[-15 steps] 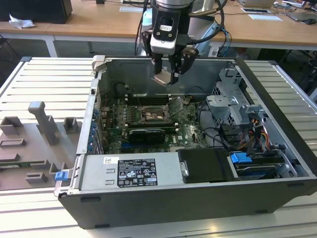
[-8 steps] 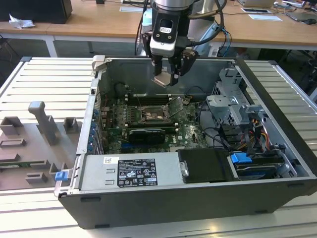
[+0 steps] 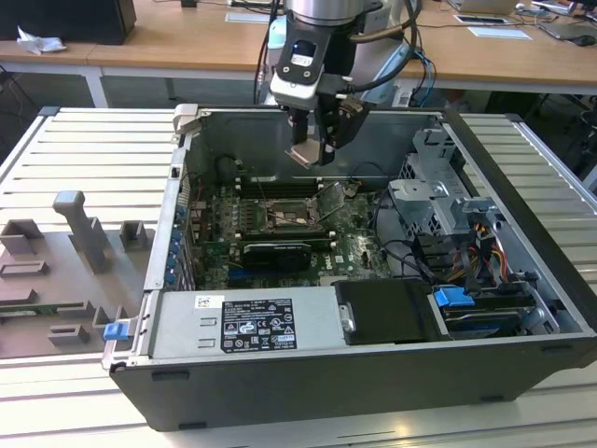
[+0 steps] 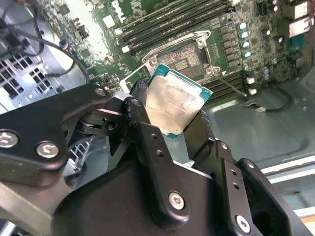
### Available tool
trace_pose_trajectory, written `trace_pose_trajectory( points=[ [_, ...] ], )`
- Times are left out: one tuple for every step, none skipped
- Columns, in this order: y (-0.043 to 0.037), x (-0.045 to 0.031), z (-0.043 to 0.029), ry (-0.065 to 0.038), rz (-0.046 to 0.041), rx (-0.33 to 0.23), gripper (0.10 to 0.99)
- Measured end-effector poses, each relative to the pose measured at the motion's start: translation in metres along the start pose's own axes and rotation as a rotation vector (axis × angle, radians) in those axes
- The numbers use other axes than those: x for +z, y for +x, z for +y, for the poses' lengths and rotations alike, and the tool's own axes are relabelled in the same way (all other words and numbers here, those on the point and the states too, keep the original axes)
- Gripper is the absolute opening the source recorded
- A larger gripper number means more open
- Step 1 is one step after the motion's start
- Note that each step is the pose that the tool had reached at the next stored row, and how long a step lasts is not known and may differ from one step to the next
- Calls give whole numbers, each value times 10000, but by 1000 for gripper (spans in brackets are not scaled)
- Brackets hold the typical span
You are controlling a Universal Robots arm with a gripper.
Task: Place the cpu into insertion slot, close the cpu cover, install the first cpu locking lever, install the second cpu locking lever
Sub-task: 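Place the cpu into insertion slot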
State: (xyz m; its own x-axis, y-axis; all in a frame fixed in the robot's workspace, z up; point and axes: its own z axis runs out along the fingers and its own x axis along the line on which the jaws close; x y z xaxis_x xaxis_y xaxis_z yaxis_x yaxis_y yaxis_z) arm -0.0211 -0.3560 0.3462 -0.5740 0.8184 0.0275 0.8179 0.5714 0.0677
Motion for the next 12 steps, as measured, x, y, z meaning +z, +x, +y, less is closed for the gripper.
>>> trace_pose_trajectory(
  points=[
    [1, 12, -2, -2, -4, 71, 541],
    [3, 28, -7, -1, -6, 93, 541],
    [6, 42, -13, 0, -8, 93, 541],
    [18, 60, -32, 1, -8, 91, 541],
    [29, 75, -50, 2, -6, 91, 541],
    [37, 94, -61, 8, -3, 100, 541],
    [42, 107, -61, 22, -1, 155, 541],
    [43, 129, -61, 34, -2, 365, 541],
    [43, 142, -62, 43, -3, 516, 541],
    [42, 154, -63, 50, -4, 666, 541],
    [42, 163, -64, 57, -6, 784, 541],
    [42, 173, -64, 62, -7, 896, 541]
  ],
)
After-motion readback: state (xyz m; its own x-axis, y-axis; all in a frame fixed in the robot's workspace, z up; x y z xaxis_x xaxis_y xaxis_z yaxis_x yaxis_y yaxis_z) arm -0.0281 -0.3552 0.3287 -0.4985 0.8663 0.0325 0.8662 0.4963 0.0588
